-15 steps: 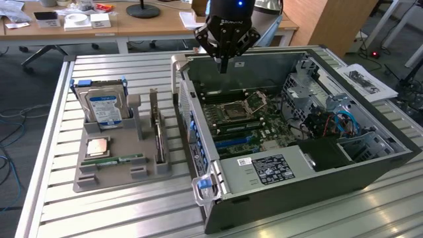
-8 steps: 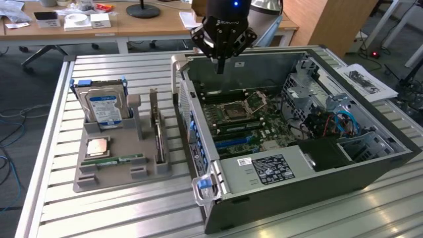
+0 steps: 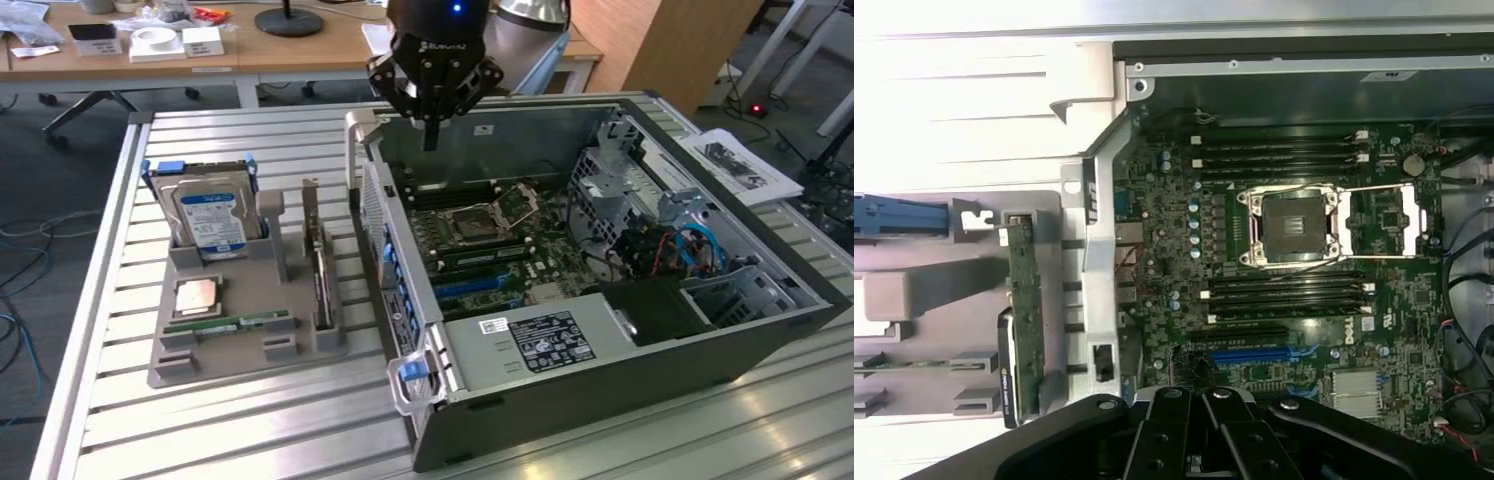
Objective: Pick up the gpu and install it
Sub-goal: 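Reach for the gpu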
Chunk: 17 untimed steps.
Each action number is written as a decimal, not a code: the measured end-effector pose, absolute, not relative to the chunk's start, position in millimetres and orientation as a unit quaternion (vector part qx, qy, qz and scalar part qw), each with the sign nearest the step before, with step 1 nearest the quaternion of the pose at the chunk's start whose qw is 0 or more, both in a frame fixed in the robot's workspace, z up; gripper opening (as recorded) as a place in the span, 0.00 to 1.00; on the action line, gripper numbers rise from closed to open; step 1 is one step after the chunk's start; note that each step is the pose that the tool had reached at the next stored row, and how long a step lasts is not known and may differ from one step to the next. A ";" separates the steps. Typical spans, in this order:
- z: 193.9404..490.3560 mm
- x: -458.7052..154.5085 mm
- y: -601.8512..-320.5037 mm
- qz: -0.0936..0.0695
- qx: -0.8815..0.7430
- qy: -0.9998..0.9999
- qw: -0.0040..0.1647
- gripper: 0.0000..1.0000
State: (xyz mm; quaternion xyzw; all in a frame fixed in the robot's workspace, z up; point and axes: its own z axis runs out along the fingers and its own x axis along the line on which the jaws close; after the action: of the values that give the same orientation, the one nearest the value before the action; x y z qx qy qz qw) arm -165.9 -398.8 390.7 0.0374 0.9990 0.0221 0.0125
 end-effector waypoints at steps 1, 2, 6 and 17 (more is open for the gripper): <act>390.7 -168.4 -398.8 0.022 0.037 0.999 0.012 0.11; 390.6 -170.7 -398.9 0.022 0.037 0.999 0.012 0.11; 390.2 -180.5 -398.8 0.022 0.037 0.999 0.013 0.11; 389.4 -209.8 -398.9 0.022 0.037 0.999 0.012 0.11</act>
State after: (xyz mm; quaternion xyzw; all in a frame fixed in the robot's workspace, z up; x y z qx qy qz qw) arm -209.8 -398.9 389.4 0.0374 0.9990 0.0221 0.0125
